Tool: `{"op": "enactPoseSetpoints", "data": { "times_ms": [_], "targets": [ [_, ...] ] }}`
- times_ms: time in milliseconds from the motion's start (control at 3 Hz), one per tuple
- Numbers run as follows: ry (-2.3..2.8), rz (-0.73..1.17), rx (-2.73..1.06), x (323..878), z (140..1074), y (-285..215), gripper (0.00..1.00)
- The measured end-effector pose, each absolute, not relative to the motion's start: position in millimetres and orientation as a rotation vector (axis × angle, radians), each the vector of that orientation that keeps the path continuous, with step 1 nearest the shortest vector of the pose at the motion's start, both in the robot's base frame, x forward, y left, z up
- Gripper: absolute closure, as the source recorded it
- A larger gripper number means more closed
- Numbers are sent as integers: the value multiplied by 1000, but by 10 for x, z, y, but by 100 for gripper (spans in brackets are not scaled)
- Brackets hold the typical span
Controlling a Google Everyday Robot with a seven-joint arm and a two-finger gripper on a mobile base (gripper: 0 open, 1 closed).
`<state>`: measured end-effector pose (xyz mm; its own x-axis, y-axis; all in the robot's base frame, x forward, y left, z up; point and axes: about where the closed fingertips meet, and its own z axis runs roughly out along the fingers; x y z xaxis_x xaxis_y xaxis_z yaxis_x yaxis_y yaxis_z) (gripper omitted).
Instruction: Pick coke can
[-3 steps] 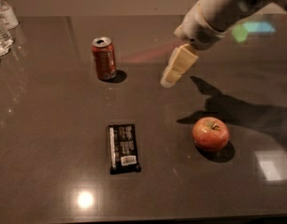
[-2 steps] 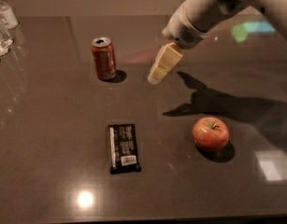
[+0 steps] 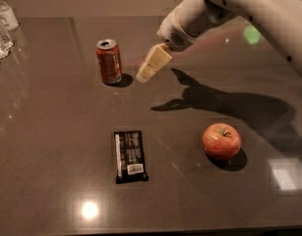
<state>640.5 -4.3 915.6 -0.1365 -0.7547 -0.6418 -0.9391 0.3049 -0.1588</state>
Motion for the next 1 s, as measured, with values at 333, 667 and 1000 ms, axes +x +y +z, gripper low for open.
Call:
{"op": "enactPoseSetpoints", "data": {
  "times_ms": [333, 667, 1000],
  "targets": [
    [1920, 414, -1435, 6511, 9151, 208, 0],
    [1905, 454, -1369, 6593, 9114, 455, 0],
    [1891, 479, -1305, 6672, 9056, 669, 0]
  ]
}}
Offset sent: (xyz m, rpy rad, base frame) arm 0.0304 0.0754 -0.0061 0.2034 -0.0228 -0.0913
